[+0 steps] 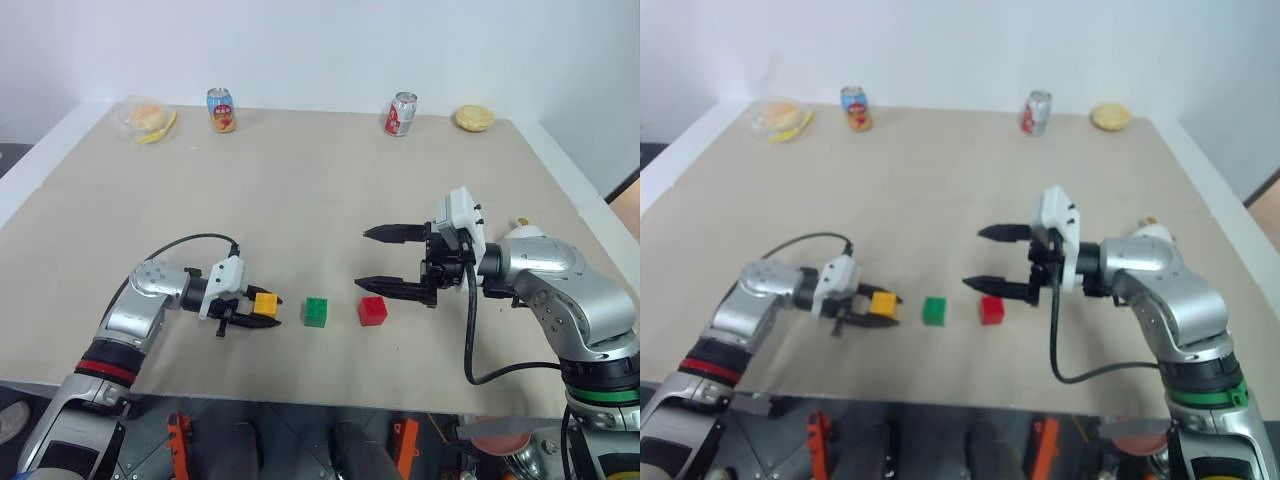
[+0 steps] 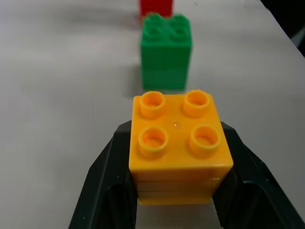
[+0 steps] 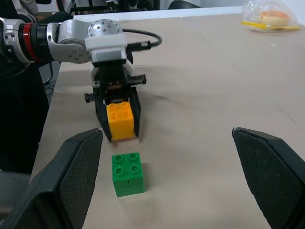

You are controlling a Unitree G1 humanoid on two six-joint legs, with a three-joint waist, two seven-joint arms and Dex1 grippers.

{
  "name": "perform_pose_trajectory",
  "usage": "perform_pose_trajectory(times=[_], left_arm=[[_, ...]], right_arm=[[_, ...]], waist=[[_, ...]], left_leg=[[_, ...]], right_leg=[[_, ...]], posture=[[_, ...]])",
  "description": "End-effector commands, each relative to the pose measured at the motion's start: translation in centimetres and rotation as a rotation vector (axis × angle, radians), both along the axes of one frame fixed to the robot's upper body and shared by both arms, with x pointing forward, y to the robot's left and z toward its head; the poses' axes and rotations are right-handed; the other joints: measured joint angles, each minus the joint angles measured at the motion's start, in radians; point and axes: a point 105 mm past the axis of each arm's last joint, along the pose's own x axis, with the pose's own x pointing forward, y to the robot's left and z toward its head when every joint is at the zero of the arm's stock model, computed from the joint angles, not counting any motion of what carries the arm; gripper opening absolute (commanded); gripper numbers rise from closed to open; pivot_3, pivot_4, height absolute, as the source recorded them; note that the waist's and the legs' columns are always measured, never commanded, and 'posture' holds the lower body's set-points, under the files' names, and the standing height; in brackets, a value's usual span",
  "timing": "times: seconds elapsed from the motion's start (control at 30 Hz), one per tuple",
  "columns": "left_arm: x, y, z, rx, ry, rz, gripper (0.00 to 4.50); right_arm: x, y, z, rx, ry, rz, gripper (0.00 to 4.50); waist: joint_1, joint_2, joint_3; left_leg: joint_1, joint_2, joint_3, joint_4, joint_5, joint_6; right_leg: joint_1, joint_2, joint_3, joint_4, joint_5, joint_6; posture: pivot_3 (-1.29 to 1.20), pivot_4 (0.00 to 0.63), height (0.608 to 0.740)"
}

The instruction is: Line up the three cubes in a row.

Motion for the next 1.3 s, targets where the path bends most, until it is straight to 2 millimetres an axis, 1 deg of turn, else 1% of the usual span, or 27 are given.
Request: perform_pose_trajectory(times=[0.03,0.17,0.47,0.53,0.57,0.67,0.7,0.77,0.83,0.93,1.07,1.1,1.17,1.23,1.27,1.3], left_arm=[[-0.2,0.3,0.3,0.022,-0.016,-0.011,1.37],[-0.3,0.6,0.1,0.03,0.012,-0.002,1.37],[-0.2,1.0,-0.2,0.031,0.044,0.041,1.37],[-0.2,1.0,-0.2,0.032,0.043,0.039,2.41],[-0.3,1.0,-0.2,0.032,0.042,0.036,2.64],[-0.4,0.8,0.2,0.018,0.035,0.027,3.69],[-0.4,0.7,0.4,0.014,0.032,0.023,4.22],[-0.5,0.7,0.5,0.014,0.024,0.015,4.48],[-0.4,0.8,0.9,0.012,0.003,0.012,4.48],[-0.4,0.5,2.2,-0.016,-0.023,-0.003,4.48],[-1.2,0.1,4.8,-0.069,-0.021,-0.048,4.48],[-1.3,-0.2,6.0,-0.111,-0.002,-0.044,4.48],[-1.1,-0.9,9.5,-0.265,0.037,0.003,4.48],[0.6,-1.2,12.9,-0.441,0.024,0.144,4.48],[1.6,-1.0,14.1,-0.516,0.007,0.229,4.48],[2.2,-0.8,14.8,-0.561,0.0,0.285,4.48]], right_arm=[[-0.8,0.1,0.9,0.0,-0.04,0.021,4.5],[-0.9,0.1,0.7,-0.009,-0.03,0.027,4.5],[-0.6,0.3,0.8,-0.008,-0.035,0.031,4.5],[-0.6,0.3,0.8,-0.008,-0.036,0.032,4.5],[-0.6,0.3,0.8,-0.008,-0.036,0.033,4.5],[-0.5,0.3,0.8,-0.012,-0.036,0.033,4.5],[-0.5,0.3,0.8,-0.013,-0.036,0.033,4.5],[-0.4,0.3,0.8,-0.014,-0.036,0.033,4.5],[-0.4,0.3,0.8,-0.014,-0.037,0.033,4.5],[-0.5,0.3,0.8,-0.013,-0.036,0.035,4.5],[-1.1,0.3,1.5,0.034,-0.03,0.058,4.5],[-1.4,0.2,1.8,0.053,-0.025,0.065,4.5],[-1.9,-0.2,2.5,0.105,-0.007,0.06,4.5],[-1.5,-0.8,2.8,0.158,-0.004,-0.006,4.5],[-1.1,-1.1,2.9,0.181,-0.01,-0.051,4.5],[-0.9,-1.3,2.9,0.196,-0.014,-0.081,4.5]], waist=[[0.0,0.0,0.0],[-0.001,0.0,0.0],[-0.001,0.0,0.0],[-0.001,0.0,0.0],[-0.001,0.0,0.0],[0.0,0.0,0.0],[0.0,0.0,0.0],[0.0,0.0,0.0],[0.0,0.0,0.0],[0.0,0.0,0.0],[0.0,0.0,0.0],[0.0,0.0,0.0],[0.0,0.0,0.0],[0.003,-0.001,0.001],[0.004,-0.001,0.0],[0.002,-0.001,0.0]], left_leg=[[0.0,0.0,0.0,0.0,0.0,0.0],[0.0,0.0,0.0,0.0,0.0,0.0],[0.0,0.001,0.0,0.0,0.0,0.0],[0.0,0.001,0.0,0.0,0.0,0.0],[0.0,0.001,0.0,0.0,0.0,0.0],[0.0,0.001,0.0,0.0,0.0,0.0],[0.0,0.001,0.0,0.0,0.0,0.0],[0.0,0.001,0.0,0.0,0.0,0.0],[0.0,0.001,0.0,0.0,0.0,0.0],[0.0,0.001,0.0,0.0,0.0,0.0],[0.0,0.001,0.0,0.0,0.0,0.0],[0.0,0.001,0.0,0.0,0.0,0.0],[0.0,0.001,0.0,0.0,0.0,0.0],[-0.001,0.001,-0.001,0.001,0.0,0.0],[-0.001,0.001,-0.002,0.002,0.0,0.0],[-0.001,0.001,-0.003,0.003,0.0,0.0]], right_leg=[[0.0,0.0,0.0,0.0,0.0,0.0],[0.0,0.0,0.0,0.0,0.0,0.0],[0.0,0.0,0.0,0.0,0.0,0.0],[0.0,0.001,0.0,0.0,0.0,0.0],[0.0,0.001,0.0,0.0,0.0,0.0],[0.0,0.001,0.0,0.0,0.0,-0.001],[0.0,0.001,0.0,0.0,0.0,-0.001],[0.0,0.001,0.0,0.0,0.0,-0.001],[0.0,0.0,0.0,0.0,0.0,-0.001],[0.0,0.001,0.0,0.0,0.0,-0.001],[-0.001,0.001,0.0,0.0,0.0,-0.001],[-0.001,0.001,0.0,0.0,0.0,0.0],[-0.001,0.001,0.0,0.0,0.0,0.0],[0.0,0.001,-0.001,0.001,0.0,0.0],[0.001,0.0,-0.003,0.001,0.0,0.001],[0.002,0.0,-0.004,0.0,0.0,0.001]], posture=[[0.0,0.15,0.733],[0.0,0.15,0.733],[0.0,0.15,0.733],[0.0,0.15,0.733],[0.0,0.15,0.733],[0.0,0.15,0.733],[0.0,0.15,0.733],[0.0,0.15,0.733],[0.0,0.15,0.733],[0.0,0.15,0.733],[0.0,0.15,0.733],[0.0,0.15,0.733],[0.0,0.15,0.733],[0.0,0.15,0.733],[0.0,0.15,0.733],[0.0,0.15,0.733]])
